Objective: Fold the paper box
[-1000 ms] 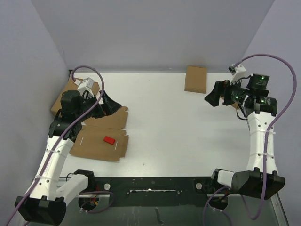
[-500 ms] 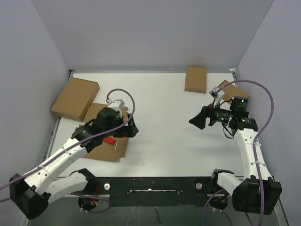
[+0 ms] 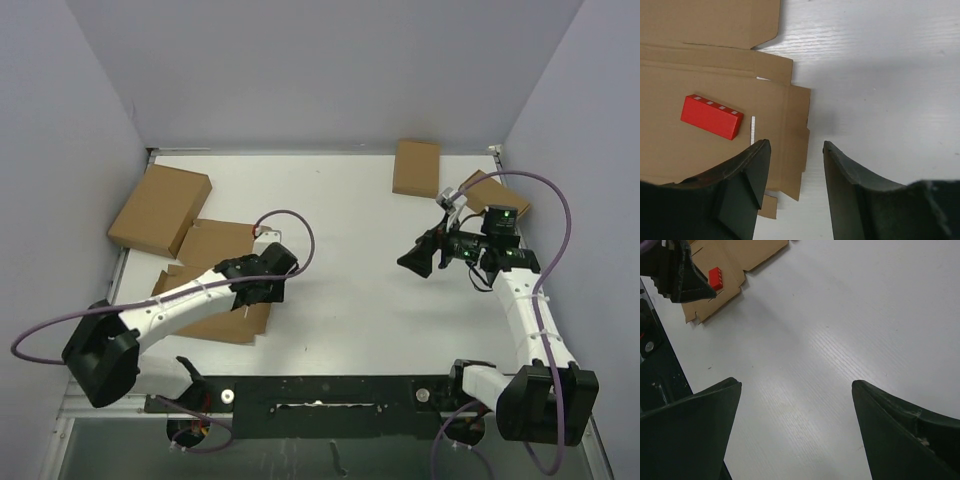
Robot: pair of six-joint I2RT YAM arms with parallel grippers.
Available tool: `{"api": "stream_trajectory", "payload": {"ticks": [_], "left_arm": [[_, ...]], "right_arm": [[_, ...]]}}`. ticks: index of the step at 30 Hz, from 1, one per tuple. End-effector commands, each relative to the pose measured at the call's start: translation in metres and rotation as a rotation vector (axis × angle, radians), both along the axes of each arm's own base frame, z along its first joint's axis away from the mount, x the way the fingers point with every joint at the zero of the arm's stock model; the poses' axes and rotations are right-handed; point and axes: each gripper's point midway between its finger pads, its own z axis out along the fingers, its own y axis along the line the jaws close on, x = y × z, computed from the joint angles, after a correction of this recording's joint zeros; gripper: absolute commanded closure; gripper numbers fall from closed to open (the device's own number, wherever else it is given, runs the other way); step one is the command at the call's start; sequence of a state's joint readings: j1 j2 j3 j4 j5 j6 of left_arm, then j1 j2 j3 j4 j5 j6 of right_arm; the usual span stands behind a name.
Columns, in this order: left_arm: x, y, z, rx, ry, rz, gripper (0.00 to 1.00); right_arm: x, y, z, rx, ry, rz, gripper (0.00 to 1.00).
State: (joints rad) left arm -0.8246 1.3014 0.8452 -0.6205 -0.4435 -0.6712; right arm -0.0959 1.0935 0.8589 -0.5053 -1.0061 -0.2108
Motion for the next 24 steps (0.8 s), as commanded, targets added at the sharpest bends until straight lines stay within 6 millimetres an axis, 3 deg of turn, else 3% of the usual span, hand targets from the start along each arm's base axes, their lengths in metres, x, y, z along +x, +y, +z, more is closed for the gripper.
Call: {"api": "stream_trajectory", "payload": {"ticks": [1,7,16,24], "left_arm": [[0.006,0.01,-0.003,0.168,0.017,0.064,0.54],[-0.003,0.034,-0.033,0.391,0.095,0.158,0.52],[0.001,0.009,-0.052,0.337,0.116,0.097,0.58],[-0.004,-0.015,-0.043,0.274,0.104,-0.013,0.5]], "right_arm": [[0.013,-0.001,0.011,-0.035,-0.095,0.012,0.02],[0.018,-0.002,0.007,-0.049,-0.083,0.005,0.02],[0.021,-0.004,0.0,-0.068,-0.071,-0.002,0.02],[0.021,-0.004,-0.002,-0.072,-0.071,-0.002,0.02]]}}
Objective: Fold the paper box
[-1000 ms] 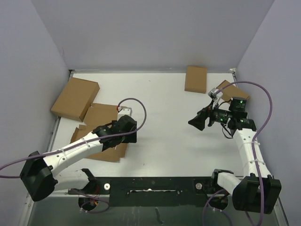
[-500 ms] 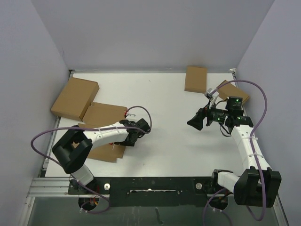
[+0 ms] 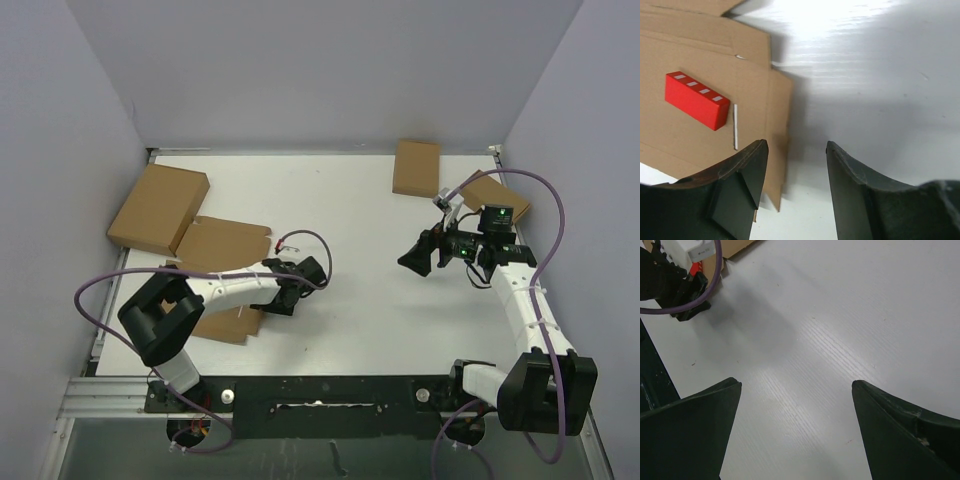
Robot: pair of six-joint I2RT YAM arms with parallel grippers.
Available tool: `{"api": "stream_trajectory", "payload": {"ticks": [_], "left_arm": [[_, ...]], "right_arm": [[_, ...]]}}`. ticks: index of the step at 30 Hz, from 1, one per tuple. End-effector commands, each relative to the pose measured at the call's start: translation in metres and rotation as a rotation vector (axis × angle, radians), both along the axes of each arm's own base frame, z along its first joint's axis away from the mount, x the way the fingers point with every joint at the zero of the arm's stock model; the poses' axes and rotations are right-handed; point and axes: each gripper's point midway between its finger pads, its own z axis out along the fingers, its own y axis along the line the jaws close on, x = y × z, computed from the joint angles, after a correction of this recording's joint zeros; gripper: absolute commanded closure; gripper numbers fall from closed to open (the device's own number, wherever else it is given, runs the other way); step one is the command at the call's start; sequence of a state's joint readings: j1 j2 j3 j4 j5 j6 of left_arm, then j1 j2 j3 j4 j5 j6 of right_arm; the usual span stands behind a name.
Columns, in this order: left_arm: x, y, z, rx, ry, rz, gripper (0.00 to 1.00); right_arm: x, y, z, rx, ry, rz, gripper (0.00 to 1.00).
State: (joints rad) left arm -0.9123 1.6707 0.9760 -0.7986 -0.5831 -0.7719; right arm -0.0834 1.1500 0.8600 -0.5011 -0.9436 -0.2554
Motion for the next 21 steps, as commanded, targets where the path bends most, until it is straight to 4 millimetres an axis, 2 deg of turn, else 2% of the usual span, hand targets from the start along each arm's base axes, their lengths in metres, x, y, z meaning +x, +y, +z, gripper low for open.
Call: {"api": "stream_trajectory", "payload": {"ticks": [1,4,9,15,21], "left_arm": [[0.008,-0.025,0.012,-0.083,-0.038,-0.058,0.5],[0.007,-0.021,0.011,-0.076,-0.042,-0.059,0.5],[0.008,-0.002,0.009,-0.002,-0.057,-0.033,0.51],[0.007,0.011,0.0,0.036,-0.048,0.003,0.62],[0.009,0.005,0.006,0.025,-0.063,0.0,0.87]], "right_arm": [[0.01,0.001,0.017,-0.012,-0.089,0.015,0.02],[0.01,0.002,0.017,-0.013,-0.091,0.018,0.02],[0.01,0.002,0.017,-0.013,-0.091,0.017,0.02],[0.009,0.001,0.018,-0.018,-0.1,0.015,0.02],[0.008,0.003,0.018,-0.017,-0.101,0.023,0.02]]}}
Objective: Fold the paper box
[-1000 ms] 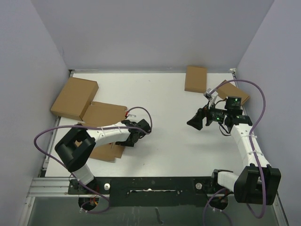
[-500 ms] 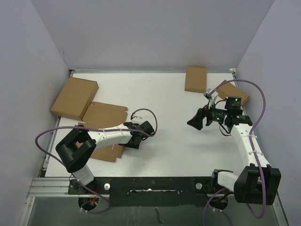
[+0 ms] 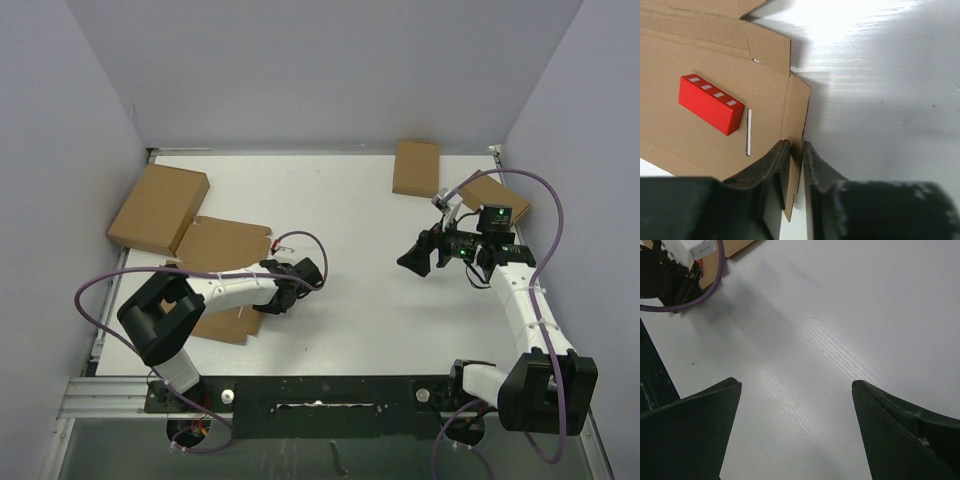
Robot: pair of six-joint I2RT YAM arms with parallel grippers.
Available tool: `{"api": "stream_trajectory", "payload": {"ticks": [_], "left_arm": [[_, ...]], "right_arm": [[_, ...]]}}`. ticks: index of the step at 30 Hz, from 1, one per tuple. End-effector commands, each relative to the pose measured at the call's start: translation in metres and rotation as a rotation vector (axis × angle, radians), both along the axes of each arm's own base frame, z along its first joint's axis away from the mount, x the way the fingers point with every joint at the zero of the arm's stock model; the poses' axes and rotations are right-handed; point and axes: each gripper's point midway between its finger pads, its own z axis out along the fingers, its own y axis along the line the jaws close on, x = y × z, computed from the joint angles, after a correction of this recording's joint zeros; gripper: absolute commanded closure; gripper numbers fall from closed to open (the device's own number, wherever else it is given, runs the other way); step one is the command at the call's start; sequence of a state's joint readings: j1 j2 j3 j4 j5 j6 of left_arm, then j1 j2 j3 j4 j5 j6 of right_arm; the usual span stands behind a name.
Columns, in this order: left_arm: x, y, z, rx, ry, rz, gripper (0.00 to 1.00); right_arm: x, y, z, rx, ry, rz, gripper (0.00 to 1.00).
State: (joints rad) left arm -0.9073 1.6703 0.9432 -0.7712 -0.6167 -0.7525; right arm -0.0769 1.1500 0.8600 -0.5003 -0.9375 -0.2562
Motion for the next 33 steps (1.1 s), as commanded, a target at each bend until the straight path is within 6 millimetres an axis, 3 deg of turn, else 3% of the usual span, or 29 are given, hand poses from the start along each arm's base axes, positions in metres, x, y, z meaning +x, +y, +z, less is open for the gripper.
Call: {"api": "stream_trajectory", "payload": {"ticks": [1,5,8,14,18,23,24,26,28,30,33], "left_arm": [[0.007,-0.008,0.012,-0.018,-0.05,-0.002,0.91],[0.007,-0.03,0.024,-0.074,-0.079,-0.072,0.97],[0.007,-0.059,0.032,-0.167,-0.089,-0.151,1.0],[0.007,-0.143,0.046,-0.437,-0.11,-0.36,1.0],[0.006,-0.196,0.051,-0.588,-0.081,-0.45,1.0],[0.002,-0.247,0.055,-0.648,-0.054,-0.543,1.0],[0.002,-0.257,0.057,-0.667,-0.052,-0.557,0.98],[0.0,-0.274,0.061,-0.718,-0.041,-0.582,0.85],[-0.001,-0.287,0.069,-0.767,-0.035,-0.592,0.65],[-0.001,-0.289,0.078,-0.791,-0.033,-0.581,0.5],[-0.001,-0.281,0.095,-0.814,-0.052,-0.588,0.4]], "right_arm": [[0.008,0.003,0.019,-0.012,-0.101,0.022,0.02],[0.007,0.005,0.019,-0.005,-0.098,0.029,0.02],[0.006,0.007,0.019,0.014,-0.088,0.034,0.02],[0.012,0.005,0.016,0.022,-0.053,0.004,0.02],[0.027,-0.014,0.008,-0.039,-0.029,-0.118,0.02],[0.034,-0.03,0.009,-0.056,-0.019,-0.193,0.02],[0.035,-0.032,0.01,-0.055,-0.022,-0.2,0.02],[0.035,-0.037,0.013,-0.053,-0.03,-0.209,0.02],[0.035,-0.042,0.015,-0.047,-0.03,-0.219,0.02],[0.036,-0.047,0.015,-0.045,-0.029,-0.223,0.02],[0.036,-0.056,0.012,-0.051,-0.02,-0.233,0.02]]}}
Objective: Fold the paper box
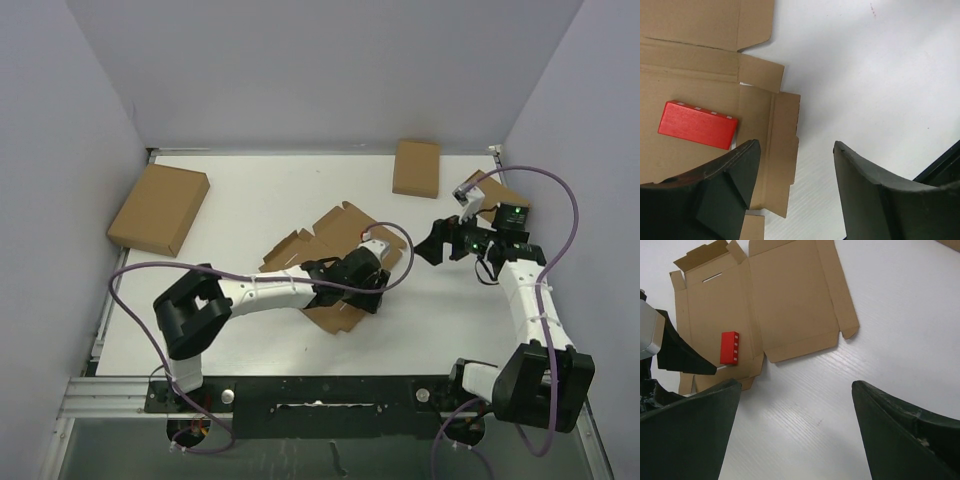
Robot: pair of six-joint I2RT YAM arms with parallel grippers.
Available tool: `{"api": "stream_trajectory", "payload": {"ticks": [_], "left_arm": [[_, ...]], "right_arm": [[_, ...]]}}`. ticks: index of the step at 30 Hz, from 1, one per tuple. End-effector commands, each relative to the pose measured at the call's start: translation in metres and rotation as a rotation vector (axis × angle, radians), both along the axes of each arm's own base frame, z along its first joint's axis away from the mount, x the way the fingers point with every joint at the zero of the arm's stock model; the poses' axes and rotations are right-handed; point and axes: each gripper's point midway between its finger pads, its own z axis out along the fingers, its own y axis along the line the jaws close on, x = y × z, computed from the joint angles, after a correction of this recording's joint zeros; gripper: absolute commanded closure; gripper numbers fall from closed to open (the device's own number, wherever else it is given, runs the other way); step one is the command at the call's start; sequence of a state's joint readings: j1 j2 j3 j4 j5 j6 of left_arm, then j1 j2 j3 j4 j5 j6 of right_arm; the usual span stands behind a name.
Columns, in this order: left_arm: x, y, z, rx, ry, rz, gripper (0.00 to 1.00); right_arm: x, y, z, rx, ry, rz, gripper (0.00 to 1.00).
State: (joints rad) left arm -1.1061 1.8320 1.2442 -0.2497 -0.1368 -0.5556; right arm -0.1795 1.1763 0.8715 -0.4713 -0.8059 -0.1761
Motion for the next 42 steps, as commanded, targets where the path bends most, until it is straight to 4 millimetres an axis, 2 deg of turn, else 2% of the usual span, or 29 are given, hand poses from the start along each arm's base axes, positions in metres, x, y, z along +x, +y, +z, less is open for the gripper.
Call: {"api": "stream_trajectory", "payload": {"ticks": [1,4,9,12,15,21,25,28,32,36,40,42], "left_arm": [[0.007,-0.012,0.052,-0.142,-0.038,-0.02,0.4],[0.016,0.02,0.079,-0.171,-0.061,0.015,0.4],[0.03,0.077,0.106,-0.308,0.034,0.093,0.43],[0.038,0.108,0.123,-0.3,-0.066,0.151,0.4],[0.041,0.126,0.127,-0.309,-0.135,0.212,0.37],[0.054,0.132,0.137,-0.284,-0.3,0.161,0.32],[0.059,0.127,0.132,-0.274,-0.298,0.152,0.32],[0.057,0.137,0.122,-0.222,-0.272,0.2,0.34],[0.045,0.153,0.108,-0.231,-0.202,0.287,0.34],[0.025,0.145,0.102,-0.393,-0.095,0.319,0.34],[0.008,0.142,0.112,-0.46,-0.009,0.327,0.35],[0.004,0.144,0.113,-0.473,0.01,0.339,0.35]], "right_arm": [[0.011,-0.012,0.02,-0.014,-0.071,0.001,0.02],[0.008,-0.017,0.018,-0.012,-0.079,0.028,0.02],[0.0,-0.029,0.019,0.02,-0.115,0.051,0.02],[0.0,-0.03,0.023,0.057,-0.132,0.07,0.02],[-0.002,-0.025,0.022,0.086,-0.135,0.118,0.02],[-0.01,-0.014,0.032,0.134,-0.161,0.208,0.02],[-0.012,-0.013,0.033,0.136,-0.163,0.199,0.02],[-0.008,-0.015,0.032,0.121,-0.158,0.167,0.02],[-0.002,-0.017,0.028,0.04,-0.141,0.126,0.02],[-0.008,-0.013,0.035,0.021,-0.18,0.132,0.02],[-0.016,-0.024,0.049,0.112,-0.215,0.063,0.02],[-0.021,-0.027,0.057,0.091,-0.23,0.046,0.02]]}}
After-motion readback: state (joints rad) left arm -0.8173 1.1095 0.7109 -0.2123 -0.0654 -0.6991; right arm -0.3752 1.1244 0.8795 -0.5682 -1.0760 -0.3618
